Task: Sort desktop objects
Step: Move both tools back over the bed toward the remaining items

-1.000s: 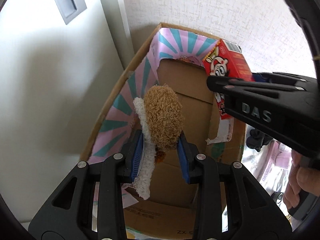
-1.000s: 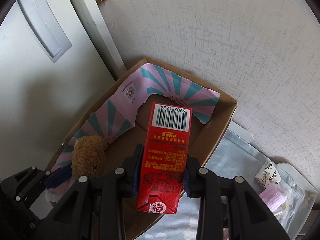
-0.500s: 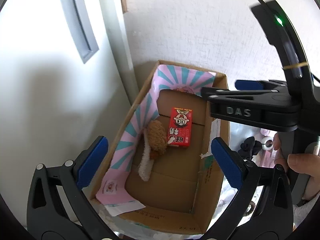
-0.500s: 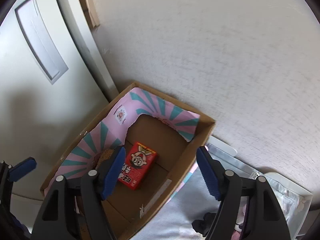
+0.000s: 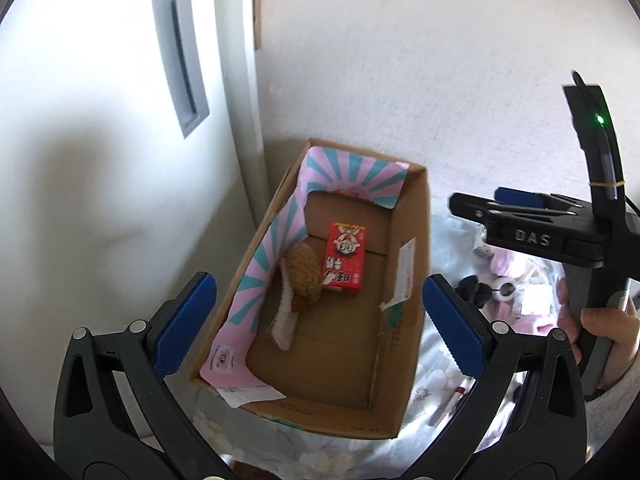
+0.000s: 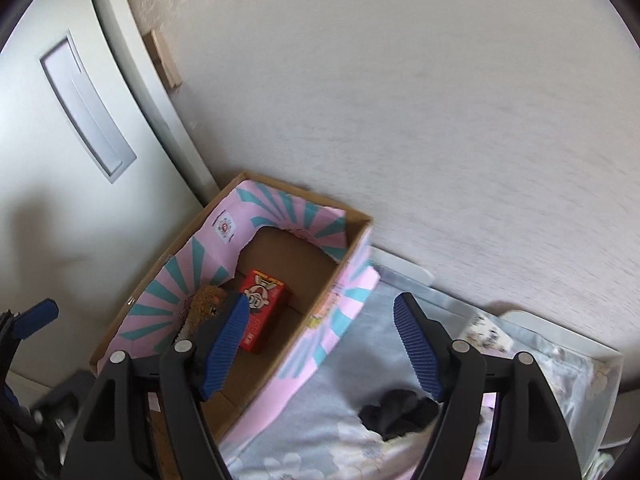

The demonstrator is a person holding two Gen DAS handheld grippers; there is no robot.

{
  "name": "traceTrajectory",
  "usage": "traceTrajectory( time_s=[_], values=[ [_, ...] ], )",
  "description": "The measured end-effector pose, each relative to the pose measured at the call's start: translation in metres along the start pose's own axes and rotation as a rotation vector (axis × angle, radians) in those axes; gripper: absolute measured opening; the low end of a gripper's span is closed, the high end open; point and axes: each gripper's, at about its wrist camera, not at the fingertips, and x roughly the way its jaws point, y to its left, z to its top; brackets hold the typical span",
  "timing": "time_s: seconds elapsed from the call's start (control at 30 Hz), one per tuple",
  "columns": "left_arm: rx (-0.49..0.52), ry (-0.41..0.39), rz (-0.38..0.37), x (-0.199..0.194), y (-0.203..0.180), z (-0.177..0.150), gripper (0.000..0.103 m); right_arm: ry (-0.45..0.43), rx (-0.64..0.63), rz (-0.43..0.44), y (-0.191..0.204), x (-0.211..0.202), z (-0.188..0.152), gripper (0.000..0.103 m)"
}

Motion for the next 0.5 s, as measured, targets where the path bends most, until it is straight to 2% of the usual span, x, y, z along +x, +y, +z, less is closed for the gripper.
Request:
traceTrajectory(
  time_s=[0.1,0.3,0.5],
  values=[
    [0.039,-0.032,0.004,-0.014,-0.01,0.003,0.103,-0.027,0.016,-0.019,-0.015,-0.024,-0.006,0.071],
    [0.094,-0.081,-0.064,-0.037,-0.034,0.006,0.103,-0.072,0.059,-0.093,-0.058,-0.07,-0.029,0.071],
    [0.146,-0.091,-0.122,-0.045,-0.061,0.006,0.103,-0.097,0.156,-0.155,-0.101,-0.107,-0.06,0.071]
  ],
)
